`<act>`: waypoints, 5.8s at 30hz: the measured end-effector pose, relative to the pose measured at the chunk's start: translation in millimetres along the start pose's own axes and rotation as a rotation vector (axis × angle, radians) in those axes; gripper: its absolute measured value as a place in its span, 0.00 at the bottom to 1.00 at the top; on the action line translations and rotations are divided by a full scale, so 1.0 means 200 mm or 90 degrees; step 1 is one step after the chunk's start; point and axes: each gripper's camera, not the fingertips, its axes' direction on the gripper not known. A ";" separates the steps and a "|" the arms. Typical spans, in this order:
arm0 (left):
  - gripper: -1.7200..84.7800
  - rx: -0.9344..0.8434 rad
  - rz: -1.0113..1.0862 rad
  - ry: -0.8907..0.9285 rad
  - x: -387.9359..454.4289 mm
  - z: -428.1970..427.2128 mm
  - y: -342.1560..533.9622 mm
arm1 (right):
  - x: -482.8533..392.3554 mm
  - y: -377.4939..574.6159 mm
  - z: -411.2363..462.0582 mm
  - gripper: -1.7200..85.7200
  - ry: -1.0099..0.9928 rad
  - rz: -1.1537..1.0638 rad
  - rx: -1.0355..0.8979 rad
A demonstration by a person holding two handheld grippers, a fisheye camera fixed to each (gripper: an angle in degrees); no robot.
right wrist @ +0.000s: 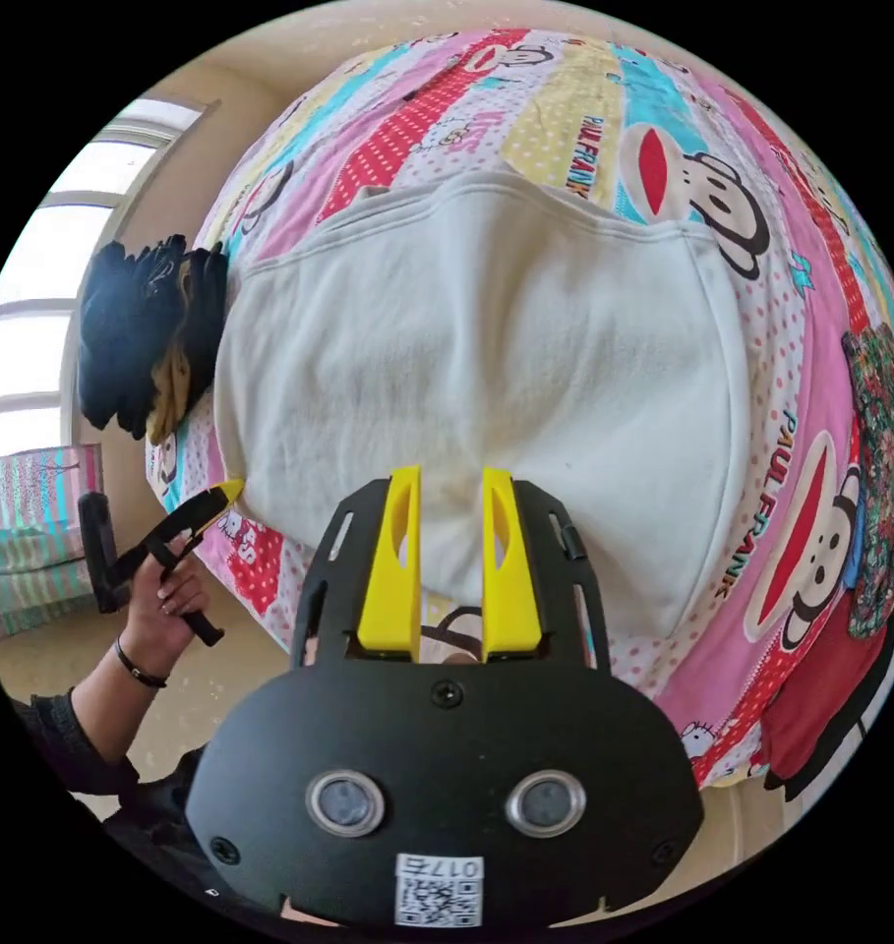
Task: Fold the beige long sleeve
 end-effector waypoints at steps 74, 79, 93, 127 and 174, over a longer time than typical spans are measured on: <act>0.01 -0.173 0.416 -0.016 0.83 1.45 0.22 | 1.59 1.06 -1.22 0.12 -0.154 0.192 0.370; 0.01 -0.167 0.465 -0.012 0.79 1.43 0.26 | 1.53 0.69 -1.15 0.11 -0.140 0.109 0.257; 0.01 -0.267 0.466 -0.026 0.63 1.71 0.28 | 1.77 0.95 -1.10 0.09 -0.299 0.231 0.317; 0.08 -0.253 0.426 -0.144 0.20 1.81 0.14 | 0.91 1.18 -1.08 0.05 -0.052 -0.122 0.161; 0.01 -0.123 0.489 -0.055 0.66 1.71 -0.28 | 1.22 0.49 -0.94 0.03 -0.084 -0.093 0.126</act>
